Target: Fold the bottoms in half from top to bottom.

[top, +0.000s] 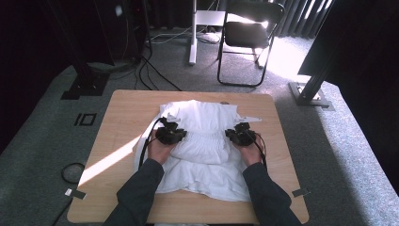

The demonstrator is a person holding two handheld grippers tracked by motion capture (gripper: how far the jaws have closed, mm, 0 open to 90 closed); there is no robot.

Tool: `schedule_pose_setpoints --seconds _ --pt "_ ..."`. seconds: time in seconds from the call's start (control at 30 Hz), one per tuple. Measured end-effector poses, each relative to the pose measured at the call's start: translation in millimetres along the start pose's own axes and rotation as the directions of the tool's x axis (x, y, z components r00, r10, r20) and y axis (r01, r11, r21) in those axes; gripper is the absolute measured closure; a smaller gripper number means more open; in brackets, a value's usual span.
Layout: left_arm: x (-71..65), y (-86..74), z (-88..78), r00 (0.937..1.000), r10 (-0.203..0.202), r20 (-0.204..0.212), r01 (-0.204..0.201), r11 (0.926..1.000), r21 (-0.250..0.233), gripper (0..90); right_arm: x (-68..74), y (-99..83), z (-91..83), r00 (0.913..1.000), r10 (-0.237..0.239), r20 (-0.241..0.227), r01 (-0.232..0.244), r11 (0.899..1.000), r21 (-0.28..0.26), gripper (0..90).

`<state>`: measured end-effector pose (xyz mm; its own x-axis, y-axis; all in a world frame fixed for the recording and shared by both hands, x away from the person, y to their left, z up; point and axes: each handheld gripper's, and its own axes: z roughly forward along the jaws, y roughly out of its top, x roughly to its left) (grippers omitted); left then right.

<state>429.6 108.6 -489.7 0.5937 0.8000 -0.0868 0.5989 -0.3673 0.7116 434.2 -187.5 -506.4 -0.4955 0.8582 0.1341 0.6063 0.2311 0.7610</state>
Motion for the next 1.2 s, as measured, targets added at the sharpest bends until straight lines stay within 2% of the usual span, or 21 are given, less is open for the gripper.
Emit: schedule_pose_setpoints --seconds 0.07,0.13,0.23,0.33,0.4,0.47,0.53,0.6,0.67,0.7,0.77,0.83,0.9,0.97,1.07,1.2 --pt "-0.5 -3.7 13.4 0.9999 0.013 0.009 -0.013 0.9987 0.049 80.1 -4.4 -1.0 14.9 0.9992 0.027 -0.031 -0.025 0.998 0.055 80.1" --pt "-4.9 -10.9 18.6 0.9994 0.027 0.023 -0.028 0.9982 0.054 80.1 -4.9 -5.3 23.1 0.9982 0.041 -0.043 -0.037 0.995 0.09 80.2" --pt "-11.3 -21.6 10.4 0.9985 0.038 0.041 -0.039 0.999 0.021 80.0 -5.6 -13.4 15.9 0.9888 0.068 -0.133 -0.061 0.997 0.055 78.3" --pt "-20.3 -31.7 -0.7 0.9963 0.075 0.042 -0.075 0.9972 -0.009 78.7 -0.9 -21.0 1.9 0.9846 0.041 -0.17 -0.035 0.998 0.043 76.2" --pt "-30.5 -42.2 -8.3 0.9894 0.142 0.03 -0.141 0.9897 -0.021 76.3 3.2 -26.4 -5.1 0.9801 0.018 -0.198 -0.01 0.999 0.044 74.8" --pt "-37.2 -52.1 -12.9 0.9837 0.175 0.04 -0.174 0.9842 -0.034 74.5 8.4 -30.9 -10.9 0.9762 -0.009 -0.217 0.02 0.999 0.047 73.3" --pt "-40.3 -60.0 -15.6 0.9806 0.188 0.054 -0.186 0.9818 -0.037 73.8 12.6 -33.5 -15.4 0.9701 -0.035 -0.24 0.047 0.998 0.047 71.3" --pt "-41.9 -68.0 -18.5 0.9778 0.192 0.085 -0.189 0.9813 -0.036 73.7 16.3 -33.4 -22.7 0.9678 -0.068 -0.242 0.077 0.997 0.028 69.3" --pt "-42.9 -72.3 -20.9 0.976 0.187 0.111 -0.184 0.9821 -0.039 73.6 16.5 -29.3 -30.5 0.9716 -0.087 -0.22 0.087 0.996 -0.006 66.9" --pt "-43.4 -74.0 -22.2 0.9733 0.193 0.124 -0.19 0.9811 -0.035 73.5 15.9 -26.7 -33.4 0.9732 -0.088 -0.212 0.086 0.996 -0.02 65.5" --pt "-46.8 -77.8 -24.8 0.9639 0.223 0.145 -0.22 0.9748 -0.036 72.4 13.4 -16.9 -40.2 0.9776 -0.082 -0.194 0.07 0.995 -0.065 64.6" --pt "-48.6 -81.0 -26.0 0.9581 0.239 0.159 -0.237 0.9711 -0.027 71.9 13.6 -9.1 -43.4 0.9794 -0.075 -0.187 0.059 0.994 -0.09 63.4" --pt "-48.1 -84.4 -24.9 0.9577 0.238 0.161 -0.24 0.9707 -0.011 71.3 17.8 -3.0 -42.1 0.978 -0.083 -0.191 0.066 0.994 -0.09 63.4" --pt "-45.1 -87.6 -23.1 0.9579 0.227 0.175 -0.232 0.9728 0.003 70.4 25.5 -4.3 -37.3 0.9742 -0.103 -0.201 0.091 0.994 -0.064 63.2" --pt "-41.1 -92.2 -22.1 0.9603 0.212 0.181 -0.217 0.9762 0.006 69.5 40.7 -19.6 -25.2 0.9656 -0.135 -0.222 0.139 0.99 0.006 64.8" --pt "-38.2 -95.8 -23.8 0.9654 0.195 0.173 -0.198 0.9803 -0.003 66.1 54.4 -43.7 -22.2 0.96 -0.133 -0.247 0.156 0.985 0.079 68.7"
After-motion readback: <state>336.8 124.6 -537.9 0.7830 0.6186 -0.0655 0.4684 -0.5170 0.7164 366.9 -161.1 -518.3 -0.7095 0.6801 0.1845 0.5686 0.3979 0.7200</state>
